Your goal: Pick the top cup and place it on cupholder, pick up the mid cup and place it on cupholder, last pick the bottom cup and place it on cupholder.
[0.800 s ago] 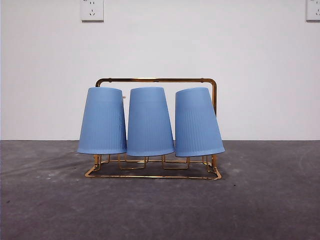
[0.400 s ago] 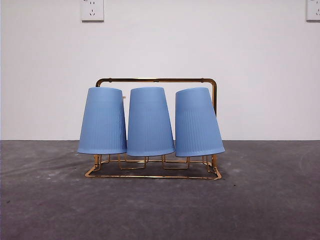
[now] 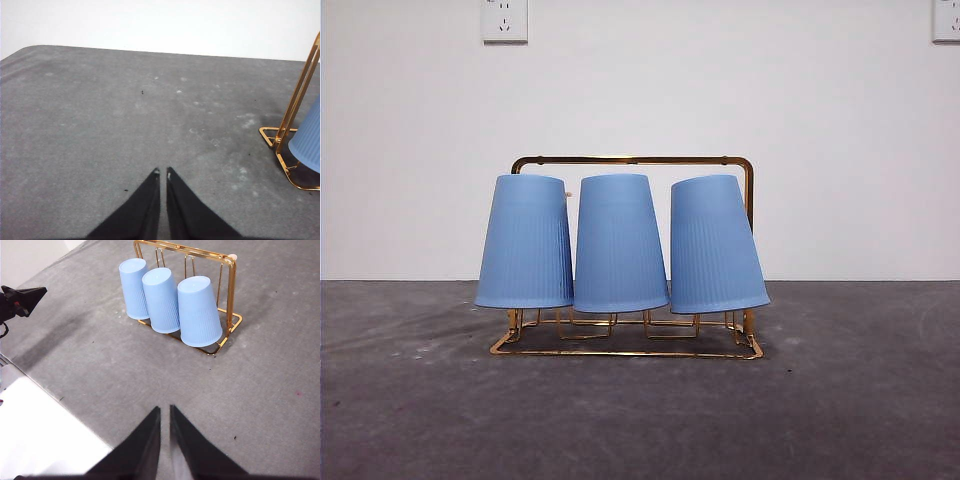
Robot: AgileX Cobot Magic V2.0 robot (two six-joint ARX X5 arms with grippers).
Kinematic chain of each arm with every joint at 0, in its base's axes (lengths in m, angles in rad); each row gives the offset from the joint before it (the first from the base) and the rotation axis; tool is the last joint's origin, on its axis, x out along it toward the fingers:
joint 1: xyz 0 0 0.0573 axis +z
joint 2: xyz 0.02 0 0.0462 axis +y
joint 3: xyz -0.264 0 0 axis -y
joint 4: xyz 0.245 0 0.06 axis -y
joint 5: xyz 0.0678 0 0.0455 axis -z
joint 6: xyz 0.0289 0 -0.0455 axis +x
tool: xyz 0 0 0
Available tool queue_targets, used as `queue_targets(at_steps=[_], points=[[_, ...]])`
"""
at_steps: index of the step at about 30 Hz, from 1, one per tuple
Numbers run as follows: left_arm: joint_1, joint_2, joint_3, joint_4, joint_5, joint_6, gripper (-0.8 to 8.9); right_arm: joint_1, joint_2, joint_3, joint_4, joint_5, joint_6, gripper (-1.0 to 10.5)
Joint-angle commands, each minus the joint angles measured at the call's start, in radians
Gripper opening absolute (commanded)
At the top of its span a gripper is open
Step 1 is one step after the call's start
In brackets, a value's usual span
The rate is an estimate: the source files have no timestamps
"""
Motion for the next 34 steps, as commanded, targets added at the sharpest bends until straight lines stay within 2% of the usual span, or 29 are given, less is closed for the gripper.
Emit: queue_targets(at_steps=[1,4,6,10,12,17,22,27,31,34], points=[[0.002,-0.002,-0.02,-0.007,-0.002,-0.006,0.2,-0.021,-0.009,0.006,0.012,0.008,0.006,0.3],[0.002,-0.002,-0.02,-0.008,-0.002,-0.006,0.2,-0.129,-0.011,-0.013,0.018,0.0,0.003,0.3],[0.002,-0.002,-0.02,-0.007,-0.002,-0.006,0.2,-0.225,-0.025,-0.048,0.035,0.024,-0.001,0.3],[0.002,-0.002,-0.02,-0.008,-0.001,-0.006,0.2,-0.44,-0.09,-0.221,0.236,0.098,-0.04,0.3],[0.002,-0.002,-0.02,-0.008,-0.001,-0.006,0.2,-0.525,-0.13,-0.319,0.368,0.062,-0.058,0.2],[0.002,-0.002,-0.02,-0.008,-0.001,-0.006,0.2,-0.705,-0.255,-0.579,0.657,-0.08,-0.207,0.2],[0.002,-0.002,-0.02,-0.008,-0.001,-0.006,0.2,-0.797,-0.302,-0.758,0.783,-0.093,-0.274,0.2],[0.002,-0.002,-0.02,-0.008,-0.001,-0.006,0.2,-0.819,-0.302,-0.879,0.916,-0.088,-0.334,0.2],[0.002,-0.002,-0.02,-0.008,-0.001,-0.006,0.2,-0.823,-0.302,-0.958,1.024,-0.089,-0.34,0.2],[0.002,-0.002,-0.02,-0.008,-0.001,-0.006,0.2,-0.823,-0.303,-0.983,1.019,-0.086,-0.34,0.2]])
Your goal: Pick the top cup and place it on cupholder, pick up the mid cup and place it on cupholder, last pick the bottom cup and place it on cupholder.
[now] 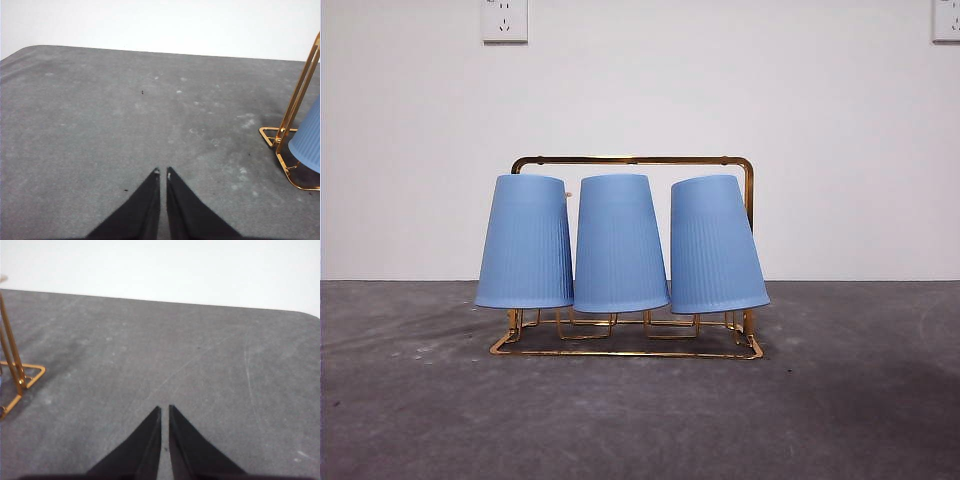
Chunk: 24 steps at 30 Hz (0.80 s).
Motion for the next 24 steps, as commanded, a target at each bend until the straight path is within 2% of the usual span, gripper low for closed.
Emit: queue_targets(at_steps=[1,24], points=[[0.002,-0.002,-0.02,-0.008,-0.001,-0.006,0.2,-0.002,-0.001,-0.007,-0.027,0.004,-0.014,0.2],[0.002,-0.002,-0.02,-0.008,-0.001,-0.006,0.2,-0.002,-0.001,-0.006,-0.022,0.01,-0.03,0.2]])
